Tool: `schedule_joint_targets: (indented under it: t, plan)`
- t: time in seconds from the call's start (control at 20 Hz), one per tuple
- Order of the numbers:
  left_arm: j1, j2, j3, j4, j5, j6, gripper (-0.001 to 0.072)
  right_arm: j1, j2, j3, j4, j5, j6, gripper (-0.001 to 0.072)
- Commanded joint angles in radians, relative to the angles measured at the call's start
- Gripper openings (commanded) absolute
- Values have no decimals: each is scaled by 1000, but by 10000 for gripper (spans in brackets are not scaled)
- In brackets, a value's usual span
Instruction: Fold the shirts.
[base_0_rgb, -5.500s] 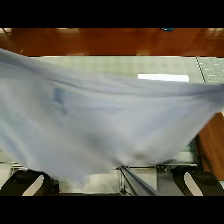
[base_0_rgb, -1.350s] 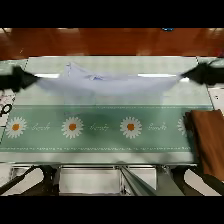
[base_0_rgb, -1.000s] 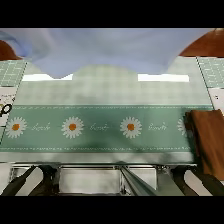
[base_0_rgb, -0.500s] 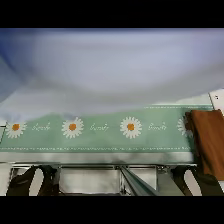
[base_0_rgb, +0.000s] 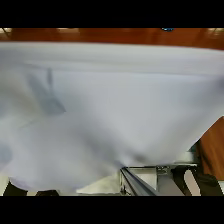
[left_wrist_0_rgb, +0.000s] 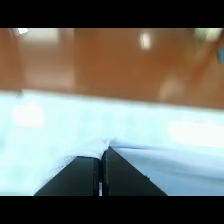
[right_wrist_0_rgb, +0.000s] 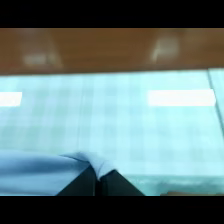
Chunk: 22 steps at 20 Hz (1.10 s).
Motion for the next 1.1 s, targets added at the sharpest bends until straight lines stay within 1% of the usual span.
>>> schedule_joint_targets:
  t: [0.0, 0.1, 0.15, 0.3, 0.35, 0.45, 0.55, 0.65, 0.75, 0.9, 1.0, 1.05]
  plan:
    - [-14, -124, -269, -121, 153, -20, 20, 1, -89, -218, 57, -106, -62, 23]
    - [-14, -267, -343, -189, 274, -18, 20, 1, -225, -278, 93, -179, -106, 23]
    - [-14, -361, -343, -217, 322, -10, 20, 1, -311, -283, 113, -208, -124, 23]
    - [-14, -651, -254, -289, 446, 9, 20, 2, -602, -266, 243, -351, -198, 23]
    - [-13, -759, -188, -299, 442, 7, 20, 2, -698, -238, 290, -381, -214, 23]
    - [-5, -951, -48, -303, 396, -59, 20, 2, -880, -158, 402, -426, -264, 23]
    - [-6, -1097, 85, -322, 380, -64, 20, 2, -1037, -37, 441, -425, -267, 23]
    - [-7, -1206, 200, -383, 377, -65, 20, 2, -1155, 71, 478, -413, -258, 23]
    - [-7, -1267, 263, -435, 346, -64, 20, 2, -1211, 124, 479, -389, -230, 23]
    - [0, -1279, 272, -433, 286, -48, 20, 1, -1217, 132, 440, -328, -230, 24]
    - [18, -1268, 272, -433, 181, 19, 20, 1, -1206, 132, 434, -253, -240, 24]
    - [35, -1263, 272, -430, 116, 23, 20, 0, -1192, 132, 409, -207, -233, 24]
